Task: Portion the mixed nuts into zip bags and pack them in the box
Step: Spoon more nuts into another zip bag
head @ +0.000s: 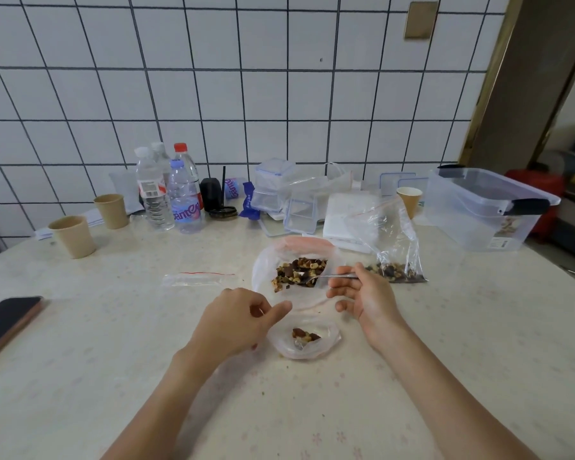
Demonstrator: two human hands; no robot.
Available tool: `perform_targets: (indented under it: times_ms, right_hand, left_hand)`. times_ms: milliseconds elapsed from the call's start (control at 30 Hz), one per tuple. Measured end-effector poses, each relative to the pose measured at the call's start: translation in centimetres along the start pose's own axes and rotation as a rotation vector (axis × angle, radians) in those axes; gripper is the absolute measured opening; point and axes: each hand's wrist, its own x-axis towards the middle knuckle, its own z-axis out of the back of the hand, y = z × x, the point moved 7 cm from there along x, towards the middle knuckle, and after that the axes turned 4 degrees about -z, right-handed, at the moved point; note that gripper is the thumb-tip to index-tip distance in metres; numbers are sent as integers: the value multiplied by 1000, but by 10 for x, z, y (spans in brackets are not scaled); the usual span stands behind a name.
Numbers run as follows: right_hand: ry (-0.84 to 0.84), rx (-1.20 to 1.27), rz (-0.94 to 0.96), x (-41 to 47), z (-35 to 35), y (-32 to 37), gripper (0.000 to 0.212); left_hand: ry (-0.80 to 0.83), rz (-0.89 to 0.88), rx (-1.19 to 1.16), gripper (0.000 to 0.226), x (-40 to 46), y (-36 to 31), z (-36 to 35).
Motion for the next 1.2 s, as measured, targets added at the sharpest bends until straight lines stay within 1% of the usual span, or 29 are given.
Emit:
perform_targets:
  times_ms: [67,133,200,233,300,367,433,500,567,633,700,767,833,867,933,1033,1067,1133,1200]
  right_hand:
    - [11,-1,12,-6,1,5,41]
    - [35,11,22,-15,4,10,41]
    - [58,20,27,-27,9,14,41]
    - [67,19,27,-34,13,16,42]
    - [82,6,25,-49,20,17,42]
    - [87,-26,27,-64,27,17,41]
    - [79,-94,68,-78,32,16,41]
    - [76,-195,164,-91,32,19,42]
    - [119,-320,314,-106,27,26,40]
    - [181,-531,495,-122,20,31,36]
    - [240,-766,637,-135,13,32,34]
    - [273,-948,738,-143,8,30,33]
    - [286,-1014,786,-147,4,29,32]
    - [286,-985,777,-147,4,29,32]
    - [262,-845,712,-144,7,31,32]
    - [164,-596,610,-132,18,35,33]
    - [128,-516,576,-127,22,36,34]
    - [70,-369,495,-114,29,35,36]
    - [27,-256,419,-100,32,33,38]
  left_hand:
    - [74,-9,-68,59,0,2,-7]
    - [131,-29,-179,45,-1,1,-14]
    - [122,-56,-207,28,0,0,-16]
    - [99,-64,-204,23,2,0,-15]
    - [69,-69,-238,21,4,-1,-13]
    - [74,-63,-329,20,5,-3,-13]
    - [83,-63,-408,20,3,-6,-12]
    - [103,-59,-498,18,1,-11,-11]
    - [126,-55,-576,17,-1,-15,-10]
    - [132,-54,-615,17,-3,-17,-10]
    - [125,-55,-619,17,-4,-17,-9]
    - [106,-57,-578,17,-4,-16,-9]
    - [70,-77,-509,18,-3,-14,-10]
    - [49,-92,-465,19,-3,-14,-9]
    - [11,-109,-383,28,-3,-14,-8]
    - [-49,-80,-321,59,-2,-11,-3]
    - [-84,-70,-311,66,-1,-10,0]
    - [-173,-58,-308,72,-1,-9,8]
    - [-275,-66,-308,72,-2,-9,14]
